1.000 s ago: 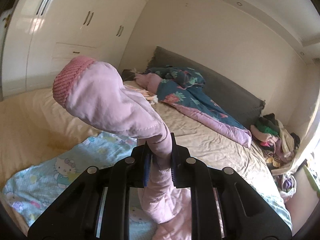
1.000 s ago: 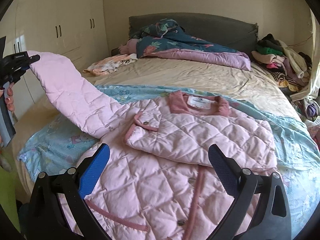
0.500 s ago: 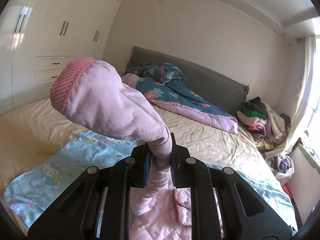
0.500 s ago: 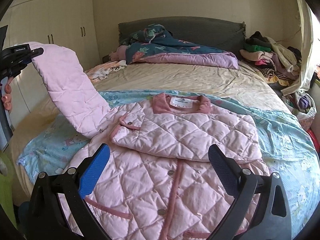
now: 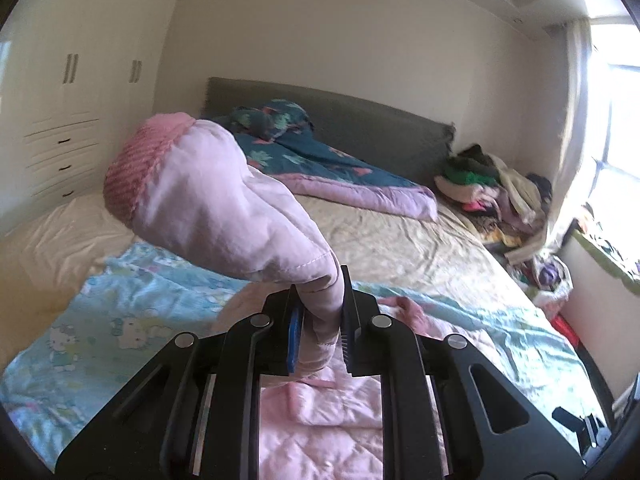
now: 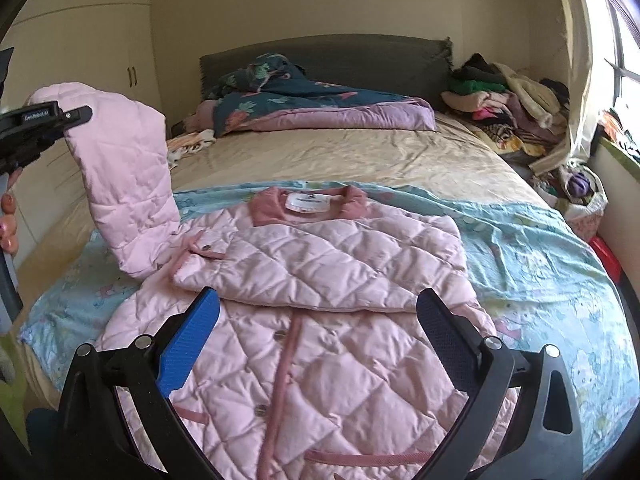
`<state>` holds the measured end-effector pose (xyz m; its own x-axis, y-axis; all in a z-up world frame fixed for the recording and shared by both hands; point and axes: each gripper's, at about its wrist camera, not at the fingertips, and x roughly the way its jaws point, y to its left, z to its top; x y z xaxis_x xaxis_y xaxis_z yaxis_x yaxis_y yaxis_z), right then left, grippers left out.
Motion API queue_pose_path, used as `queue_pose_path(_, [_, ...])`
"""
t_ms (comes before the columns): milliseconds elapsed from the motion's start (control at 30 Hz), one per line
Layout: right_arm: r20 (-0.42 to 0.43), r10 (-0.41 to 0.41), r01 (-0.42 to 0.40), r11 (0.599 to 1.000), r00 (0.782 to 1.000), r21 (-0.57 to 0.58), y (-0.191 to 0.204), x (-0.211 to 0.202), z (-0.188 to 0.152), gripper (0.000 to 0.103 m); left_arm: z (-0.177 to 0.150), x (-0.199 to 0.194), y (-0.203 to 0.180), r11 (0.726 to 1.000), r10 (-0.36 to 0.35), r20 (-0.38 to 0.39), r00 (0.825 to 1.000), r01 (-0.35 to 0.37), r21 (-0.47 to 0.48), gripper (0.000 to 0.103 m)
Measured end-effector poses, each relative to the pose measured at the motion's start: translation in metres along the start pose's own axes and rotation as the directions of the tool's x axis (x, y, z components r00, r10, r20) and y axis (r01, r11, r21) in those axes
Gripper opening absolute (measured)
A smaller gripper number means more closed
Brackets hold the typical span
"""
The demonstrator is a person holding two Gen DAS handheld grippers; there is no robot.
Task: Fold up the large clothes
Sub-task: 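Fold the sleeve over the jacket front and open the left gripper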
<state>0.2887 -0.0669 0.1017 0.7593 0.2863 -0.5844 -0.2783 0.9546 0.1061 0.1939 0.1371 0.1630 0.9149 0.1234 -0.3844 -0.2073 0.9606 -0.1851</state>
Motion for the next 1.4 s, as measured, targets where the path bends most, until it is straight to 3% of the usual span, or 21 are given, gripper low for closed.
queue_pose_path(267, [-0.011,-0.037,0.037,0.997,0.999,0.064,-0.037,-0.003,-0.011,0.098,-0.025,0.025,-0.056,0.992,-0.062,-0.068,0.996,0.069,0.107,0.009])
queue_pose_path(733, [-0.041,-0.087,0.094,0.975,0.995,0.202,-0.099,-0.002,-0.029,0.098,-0.088,0.063,-0.116,0.953,-0.075,-0.206,0.976,0.131,0.273,0.009])
queue_pose_path(1100, [-0.072,-0.113,0.129,0.949,0.991,0.288,-0.132,0.005,-0.044,0.098,-0.142,0.089,-0.146,0.900,-0.034,-0.304,0.952,0.161,0.404,0.011])
queue_pose_path(1267, [-0.087,-0.120,0.141,0.940,0.989,0.312,-0.140,0.010,-0.048,0.098,-0.165,0.098,-0.159,0.864,-0.010,-0.354,0.935,0.186,0.468,0.017])
queue_pose_path(1400, [-0.098,-0.126,0.151,0.933,0.987,0.327,-0.147,0.014,-0.052,0.098,-0.184,0.104,-0.167,0.833,0.008,-0.400,0.916,0.215,0.510,0.028])
